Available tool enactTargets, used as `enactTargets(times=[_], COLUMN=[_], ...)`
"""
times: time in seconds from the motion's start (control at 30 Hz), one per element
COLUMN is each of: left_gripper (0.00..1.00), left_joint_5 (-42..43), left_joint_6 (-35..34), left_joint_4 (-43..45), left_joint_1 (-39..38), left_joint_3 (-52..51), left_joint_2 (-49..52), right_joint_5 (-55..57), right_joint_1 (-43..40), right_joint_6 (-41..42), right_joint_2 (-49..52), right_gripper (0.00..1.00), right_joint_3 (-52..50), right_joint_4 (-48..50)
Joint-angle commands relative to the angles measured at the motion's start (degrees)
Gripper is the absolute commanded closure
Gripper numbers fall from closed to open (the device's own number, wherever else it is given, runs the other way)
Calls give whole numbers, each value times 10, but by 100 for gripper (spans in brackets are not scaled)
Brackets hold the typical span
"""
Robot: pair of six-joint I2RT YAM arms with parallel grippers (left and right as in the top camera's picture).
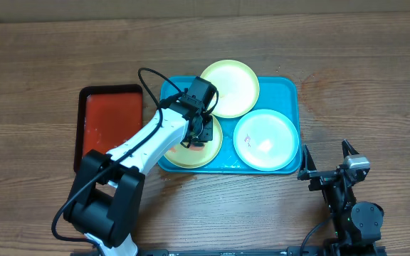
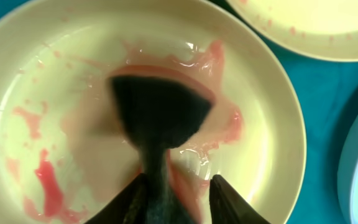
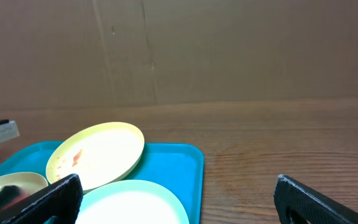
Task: Clean dirty plates on tray and stack at the side
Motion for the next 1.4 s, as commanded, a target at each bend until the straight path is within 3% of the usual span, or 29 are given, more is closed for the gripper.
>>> enactTargets(times=[0.0,0.03,0.13,0.37,0.43,0.47,0.57,0.6,0.8,0.9,0.97,1.03,1.07,1.13,1.17,1.2,1.27,1.37], left_gripper=[51,48,48,42,36,22,5,0,0,0,0,0,0,0,0,0,0,0], left_joint_5=[30,32,19,-1,6,29,86,98,113,113,113,113,113,113,113,113,113,113], left_joint_6=[22,30,53,53,53,52,52,52,52,52,52,52,52,52,52,52,52,52], left_joint_4=[2,-1,-21,-174,-203,-220,-226,-227,-240,-241,-239,-236,-236,-236,-236,-236,-235,-234], left_joint_1=[0,0,11,92,123,154,193,203,225,223,221,221,221,221,221,221,221,221], left_joint_3=[-6,-5,10,159,205,238,251,250,246,246,246,246,246,246,246,246,246,246], left_joint_2=[11,11,9,-10,-12,-12,-12,-12,-11,-11,-11,-11,-11,-11,-11,-11,-11,-11], right_joint_5=[2,2,2,2,2,2,0,-12,-191,-194,-176,-134,-129,-127,-127,-132,-187,-301], right_joint_1=[2,2,2,2,2,2,2,2,2,2,2,2,2,2,2,2,3,3], right_joint_6=[-2,-2,-2,-2,-2,-2,-1,0,120,185,183,179,170,117,100,78,39,56], right_joint_2=[-5,-5,-5,-5,-5,-5,-5,-5,-5,-5,-4,1,6,52,95,194,432,586], right_gripper=[0,0,0,0,0,0,0,0,0,0,0,0,0,0,0,0,0,0], right_joint_3=[-6,-6,-6,-6,-6,-6,-6,-6,-6,-6,1,37,57,159,230,357,578,682], right_joint_4=[3,3,3,3,3,3,8,26,127,288,407,429,414,283,171,-10,-264,-330])
